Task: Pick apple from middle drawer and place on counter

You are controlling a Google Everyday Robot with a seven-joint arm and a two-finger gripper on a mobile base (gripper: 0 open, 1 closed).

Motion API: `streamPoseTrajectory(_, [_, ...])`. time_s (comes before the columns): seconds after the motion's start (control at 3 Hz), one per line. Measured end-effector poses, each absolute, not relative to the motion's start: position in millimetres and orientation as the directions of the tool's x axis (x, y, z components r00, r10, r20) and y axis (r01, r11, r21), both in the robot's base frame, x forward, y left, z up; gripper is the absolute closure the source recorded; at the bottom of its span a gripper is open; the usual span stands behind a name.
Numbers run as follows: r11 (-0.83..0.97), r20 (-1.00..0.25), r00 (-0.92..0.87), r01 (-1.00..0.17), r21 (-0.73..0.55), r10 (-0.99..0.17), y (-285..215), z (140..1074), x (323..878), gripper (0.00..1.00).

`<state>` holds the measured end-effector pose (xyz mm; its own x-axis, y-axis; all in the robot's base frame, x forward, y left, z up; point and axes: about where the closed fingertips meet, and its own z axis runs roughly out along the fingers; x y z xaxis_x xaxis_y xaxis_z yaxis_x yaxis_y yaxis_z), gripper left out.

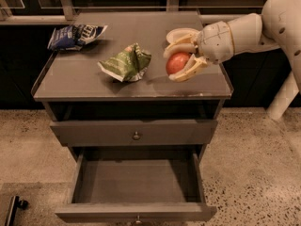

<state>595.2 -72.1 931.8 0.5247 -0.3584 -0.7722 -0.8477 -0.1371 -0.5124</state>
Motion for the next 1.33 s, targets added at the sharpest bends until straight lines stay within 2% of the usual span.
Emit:
streamPoseTrajectory(1.0, [-0.090, -0.807, 0.422, -0.901, -0.425, -0.413, -91.9, 895.3, 640.3, 1.00])
streamPoseTrajectory(1.33, [-0.089, -0.807, 0.421, -0.901, -0.425, -0.413, -92.0, 895.2, 640.7, 0.82])
